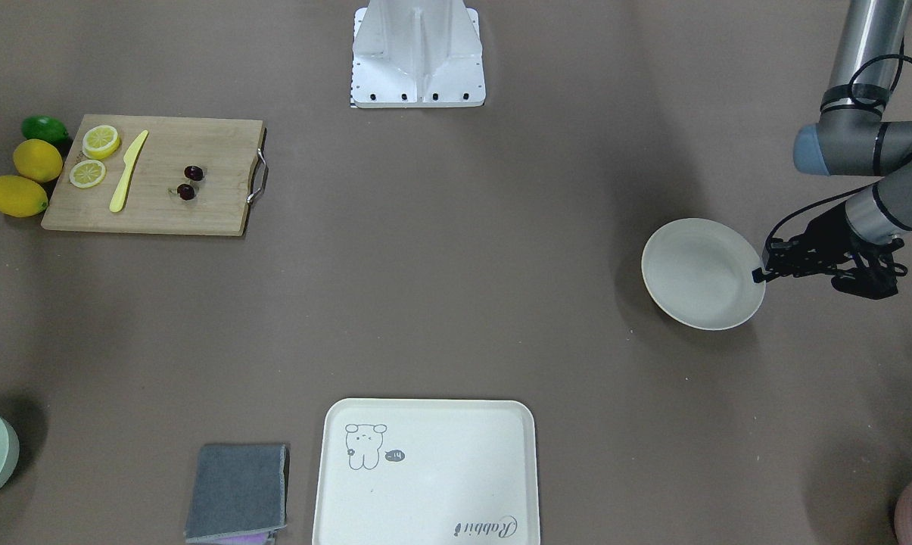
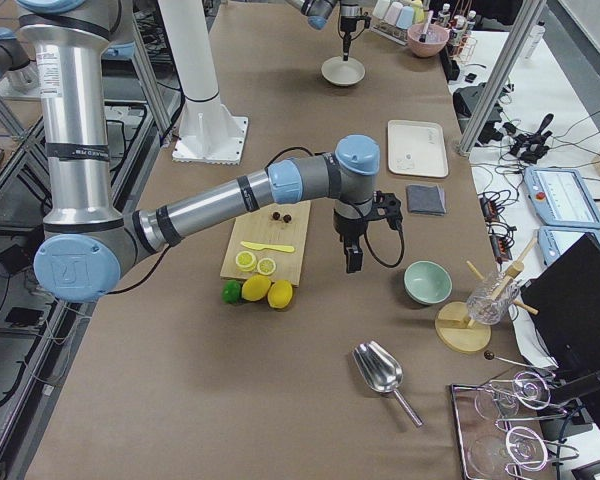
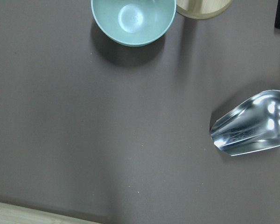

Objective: Place red cherry on plate
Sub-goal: 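Slide the white plate with the left gripper toward the table center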

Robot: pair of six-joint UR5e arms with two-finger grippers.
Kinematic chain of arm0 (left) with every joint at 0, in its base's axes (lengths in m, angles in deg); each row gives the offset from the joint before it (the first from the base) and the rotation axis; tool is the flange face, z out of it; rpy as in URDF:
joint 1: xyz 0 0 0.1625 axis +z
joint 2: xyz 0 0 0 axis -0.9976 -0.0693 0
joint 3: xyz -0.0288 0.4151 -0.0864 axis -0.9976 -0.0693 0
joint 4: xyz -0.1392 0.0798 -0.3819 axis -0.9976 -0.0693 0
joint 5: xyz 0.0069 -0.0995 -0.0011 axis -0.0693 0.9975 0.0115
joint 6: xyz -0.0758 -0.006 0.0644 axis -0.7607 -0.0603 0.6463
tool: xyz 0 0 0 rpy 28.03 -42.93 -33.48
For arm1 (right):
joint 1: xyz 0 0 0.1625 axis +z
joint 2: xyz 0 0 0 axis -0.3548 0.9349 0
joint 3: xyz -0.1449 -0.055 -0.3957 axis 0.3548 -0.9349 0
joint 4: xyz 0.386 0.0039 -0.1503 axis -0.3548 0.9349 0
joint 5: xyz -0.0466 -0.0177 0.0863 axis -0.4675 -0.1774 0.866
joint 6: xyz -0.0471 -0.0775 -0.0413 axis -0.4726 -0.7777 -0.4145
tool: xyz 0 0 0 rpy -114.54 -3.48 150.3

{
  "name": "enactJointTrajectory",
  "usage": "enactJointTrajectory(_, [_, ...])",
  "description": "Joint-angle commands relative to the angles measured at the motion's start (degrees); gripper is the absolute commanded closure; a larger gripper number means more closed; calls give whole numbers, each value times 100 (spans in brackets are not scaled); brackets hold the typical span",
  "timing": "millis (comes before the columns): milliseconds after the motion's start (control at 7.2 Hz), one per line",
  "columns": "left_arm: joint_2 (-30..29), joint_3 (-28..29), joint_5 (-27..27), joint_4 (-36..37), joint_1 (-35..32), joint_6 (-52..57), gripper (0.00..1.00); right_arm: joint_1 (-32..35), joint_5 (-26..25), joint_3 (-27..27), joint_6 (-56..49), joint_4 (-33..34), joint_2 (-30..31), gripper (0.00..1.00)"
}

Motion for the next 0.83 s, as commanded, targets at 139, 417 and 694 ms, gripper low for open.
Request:
enactJointTrajectory(139, [-313,-773,958,1458,-855,-3,100,0,0,9,18,0,-2,0])
enactJointTrajectory(417, [-707,-1644,890,2708,-804,-186,100,0,0,0,18,0,-2,0])
enactJointTrajectory(694, [-1217,-1849,251,2819,-176,-1298,100,0,9,0,27,0,-20,0])
